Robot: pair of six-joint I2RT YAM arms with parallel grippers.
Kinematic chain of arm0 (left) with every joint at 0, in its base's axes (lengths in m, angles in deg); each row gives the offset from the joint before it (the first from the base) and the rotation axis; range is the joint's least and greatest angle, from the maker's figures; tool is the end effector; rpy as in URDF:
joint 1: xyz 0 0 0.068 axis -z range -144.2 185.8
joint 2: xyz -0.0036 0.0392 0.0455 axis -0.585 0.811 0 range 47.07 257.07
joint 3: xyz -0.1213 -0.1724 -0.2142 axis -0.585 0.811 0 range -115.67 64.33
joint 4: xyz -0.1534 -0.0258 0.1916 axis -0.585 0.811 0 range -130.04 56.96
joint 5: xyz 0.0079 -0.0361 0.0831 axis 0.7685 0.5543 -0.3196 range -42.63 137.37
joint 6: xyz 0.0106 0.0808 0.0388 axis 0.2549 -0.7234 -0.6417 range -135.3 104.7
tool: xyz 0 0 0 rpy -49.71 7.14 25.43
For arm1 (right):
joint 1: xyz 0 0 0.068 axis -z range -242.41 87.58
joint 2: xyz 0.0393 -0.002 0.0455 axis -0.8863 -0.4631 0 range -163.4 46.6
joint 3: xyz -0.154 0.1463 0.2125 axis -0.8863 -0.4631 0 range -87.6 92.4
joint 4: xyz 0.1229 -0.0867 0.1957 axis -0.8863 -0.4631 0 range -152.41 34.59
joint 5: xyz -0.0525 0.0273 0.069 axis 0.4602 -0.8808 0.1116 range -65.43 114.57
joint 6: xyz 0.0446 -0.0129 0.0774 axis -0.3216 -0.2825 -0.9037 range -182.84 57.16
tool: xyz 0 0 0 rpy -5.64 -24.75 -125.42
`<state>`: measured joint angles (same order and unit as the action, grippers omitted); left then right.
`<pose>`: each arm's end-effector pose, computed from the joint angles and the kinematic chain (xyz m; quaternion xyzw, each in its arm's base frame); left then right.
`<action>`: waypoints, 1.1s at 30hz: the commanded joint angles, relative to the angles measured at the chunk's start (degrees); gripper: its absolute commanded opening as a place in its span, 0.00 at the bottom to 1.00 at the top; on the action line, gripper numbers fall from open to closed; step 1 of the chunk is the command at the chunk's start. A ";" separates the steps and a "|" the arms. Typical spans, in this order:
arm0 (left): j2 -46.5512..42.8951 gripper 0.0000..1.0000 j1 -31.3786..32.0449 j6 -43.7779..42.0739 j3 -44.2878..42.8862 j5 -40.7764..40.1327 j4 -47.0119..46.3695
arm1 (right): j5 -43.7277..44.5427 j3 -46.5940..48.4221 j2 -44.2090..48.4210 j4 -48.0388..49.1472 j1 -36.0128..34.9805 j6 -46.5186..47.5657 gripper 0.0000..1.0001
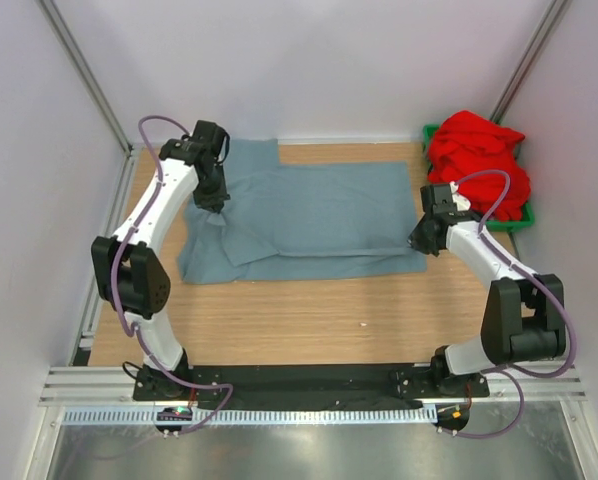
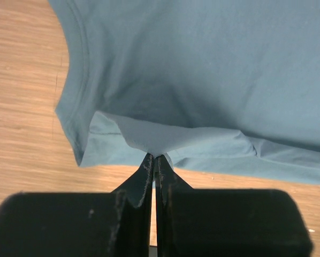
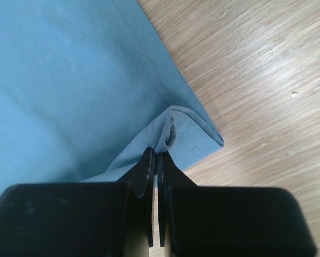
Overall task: Fold and stack the t-shirts
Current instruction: Fold the tshirt
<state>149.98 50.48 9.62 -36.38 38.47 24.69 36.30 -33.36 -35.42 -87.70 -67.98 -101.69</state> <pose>0.3678 -0.0835 0.3083 -0.1027 0.9716 0.0041 0.2134 0.2867 0.0116 0.2167 0.3004 0.9133 0.0057 0.2751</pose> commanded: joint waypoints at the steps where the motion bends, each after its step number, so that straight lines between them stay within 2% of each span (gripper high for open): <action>1: 1.58 0.00 -1.05 -2.25 -5.11 0.38 0.31 | 0.05 2.89 -2.26 3.03 0.81 1.67 0.01; 5: 6.58 0.00 -1.58 -2.95 -10.46 -0.15 1.98 | -0.48 3.33 -5.25 4.43 1.60 1.94 0.01; 13: 13.79 0.00 -3.42 -3.31 -14.34 -2.69 3.56 | -2.67 7.45 -13.51 6.01 3.45 3.25 0.03; 15: 17.21 0.00 -4.04 -3.22 -16.88 -3.92 4.87 | -3.81 9.12 -16.49 6.28 4.24 3.86 0.12; 17: 19.61 0.00 -4.65 -3.39 -21.36 -4.45 6.11 | -5.65 12.28 -18.43 5.84 4.77 4.40 0.31; 18: 20.91 0.00 -4.92 -3.39 -23.29 -4.97 7.59 | -6.36 13.51 -19.40 5.84 4.86 5.27 0.42; 19: 23.27 0.02 -5.27 -3.39 -25.40 -4.89 8.47 | -6.89 15.96 -20.54 5.23 4.86 5.71 0.64; 22: 26.37 0.47 -6.24 -3.13 -34.89 -5.59 13.22 | -7.07 19.75 -19.86 2.51 4.77 7.73 0.88; 23: 25.94 0.60 -6.24 -3.04 -37.43 -5.94 13.93 | -6.98 19.94 -18.72 2.15 4.77 8.09 0.91; 24: 24.89 0.64 -6.24 -2.17 -37.20 -6.38 14.28 | -6.28 19.85 -17.49 1.80 4.77 8.35 0.93; 25: 20.53 0.88 -6.15 -1.90 -33.02 -6.47 13.33 | -5.93 19.07 -13.99 0.84 4.77 8.44 0.96; 26: 17.88 1.00 -6.24 -1.38 -29.50 -6.39 11.93 | -5.66 18.19 -12.13 0.48 4.77 8.35 0.96; 30: 1.45 1.00 -6.59 2.22 -7.80 -4.11 1.38 | -3.56 9.17 -1.15 -1.01 4.86 7.47 1.00; 31: -1.63 1.00 -7.03 4.23 1.30 -1.84 -0.64 | -3.47 7.22 0.79 -1.63 4.77 6.86 1.00; 32: -8.36 1.00 -7.29 5.38 5.83 -0.69 -4.14 | -3.73 5.20 4.72 -1.46 4.86 6.51 1.00; 33: -11.21 1.00 -7.56 6.53 10.13 0.37 -6.09 | -4.69 1.26 6.15 -0.67 4.86 6.25 1.00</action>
<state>149.31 44.01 11.46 -35.83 35.21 26.22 31.10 -25.49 -35.20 -86.57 -63.19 -94.74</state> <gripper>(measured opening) 0.995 0.995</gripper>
